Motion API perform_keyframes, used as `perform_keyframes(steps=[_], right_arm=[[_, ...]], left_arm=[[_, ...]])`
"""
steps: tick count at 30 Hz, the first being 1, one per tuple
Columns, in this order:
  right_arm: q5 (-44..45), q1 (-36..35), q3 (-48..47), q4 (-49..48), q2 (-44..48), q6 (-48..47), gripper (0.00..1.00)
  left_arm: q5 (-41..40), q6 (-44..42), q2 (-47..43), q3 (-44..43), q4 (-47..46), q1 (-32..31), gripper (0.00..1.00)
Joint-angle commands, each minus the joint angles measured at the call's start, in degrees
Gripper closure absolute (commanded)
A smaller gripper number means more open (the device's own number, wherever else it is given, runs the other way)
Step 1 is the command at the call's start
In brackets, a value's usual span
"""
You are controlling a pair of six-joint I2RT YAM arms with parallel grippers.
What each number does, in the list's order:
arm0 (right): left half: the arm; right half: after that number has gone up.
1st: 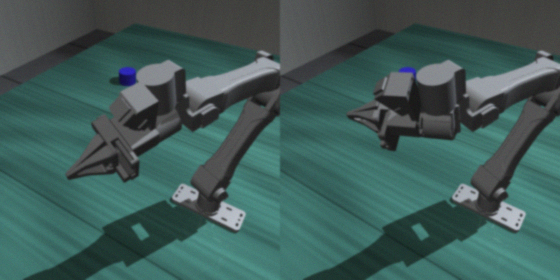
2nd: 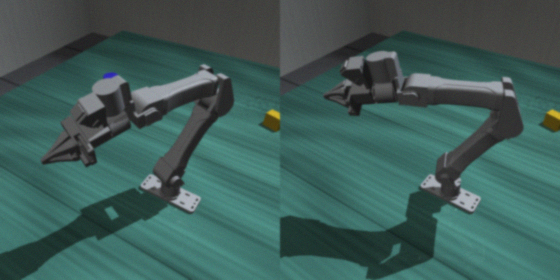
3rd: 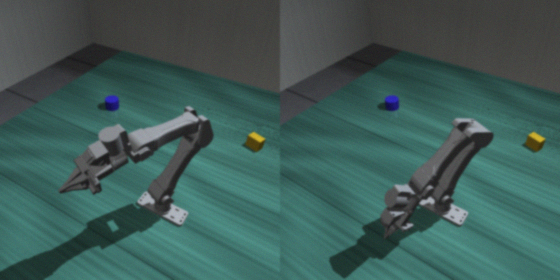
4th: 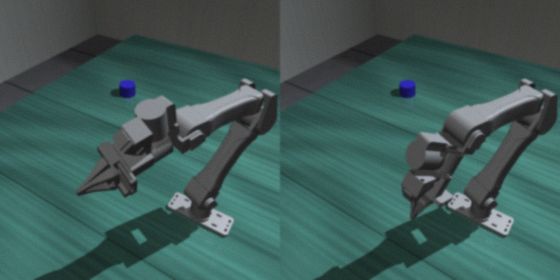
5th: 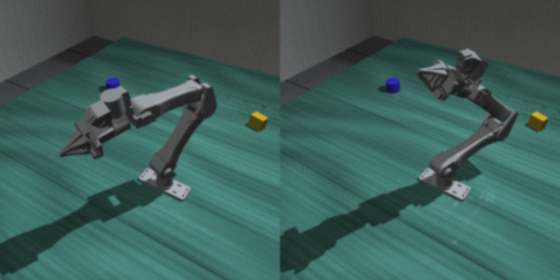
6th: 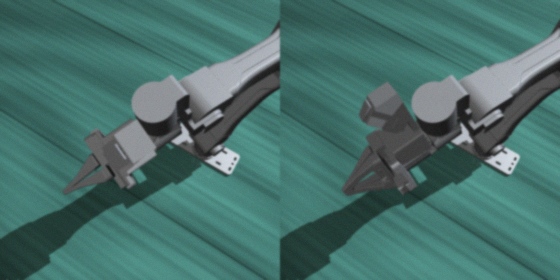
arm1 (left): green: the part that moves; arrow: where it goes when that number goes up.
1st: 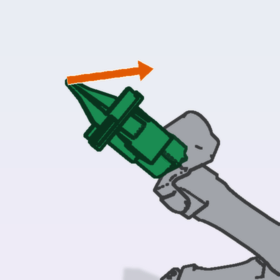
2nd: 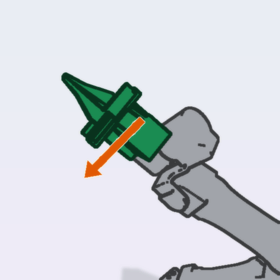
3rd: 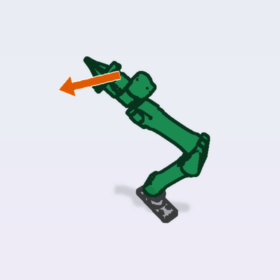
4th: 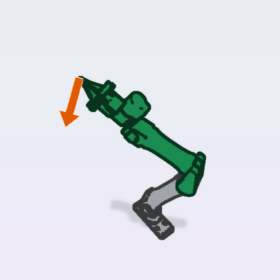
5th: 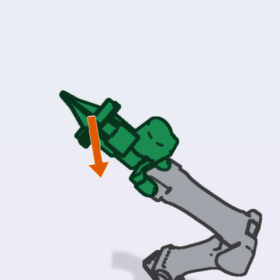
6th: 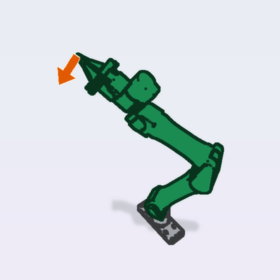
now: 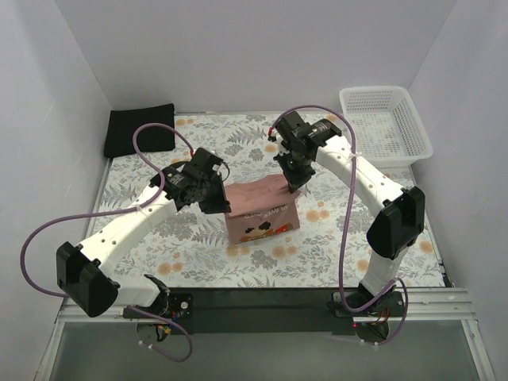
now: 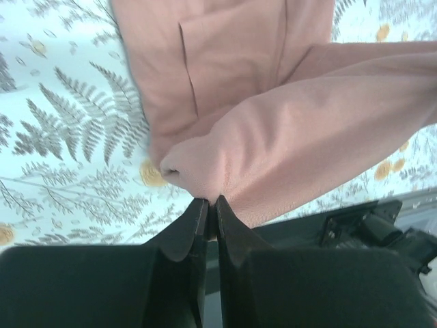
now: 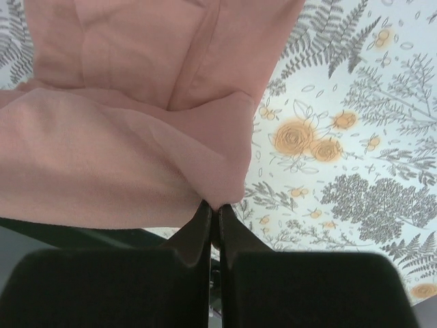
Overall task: Fold and stack the t-shirts
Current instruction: Fold the tshirt
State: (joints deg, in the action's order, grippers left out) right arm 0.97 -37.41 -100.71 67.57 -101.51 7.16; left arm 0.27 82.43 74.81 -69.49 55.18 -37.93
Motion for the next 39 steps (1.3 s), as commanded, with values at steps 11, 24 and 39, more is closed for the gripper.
perform_keyframes(steps=[11,24,39], right_arm=[[-0.53,4.89,-13.63,-1.91,-14.84,-3.99,0.99],[-0.44,7.17,-11.44,-12.81,-21.62,-2.15,0.99],[-0.53,8.14,-10.39,-17.82,-24.08,-1.27,0.94]], left_arm=[[3.24,-8.43,10.79,-0.29,-13.41,12.79,1.0],[3.42,-8.08,21.78,1.55,-21.87,15.17,1.0],[0.43,-4.3,21.17,5.42,-23.89,16.05,1.0]])
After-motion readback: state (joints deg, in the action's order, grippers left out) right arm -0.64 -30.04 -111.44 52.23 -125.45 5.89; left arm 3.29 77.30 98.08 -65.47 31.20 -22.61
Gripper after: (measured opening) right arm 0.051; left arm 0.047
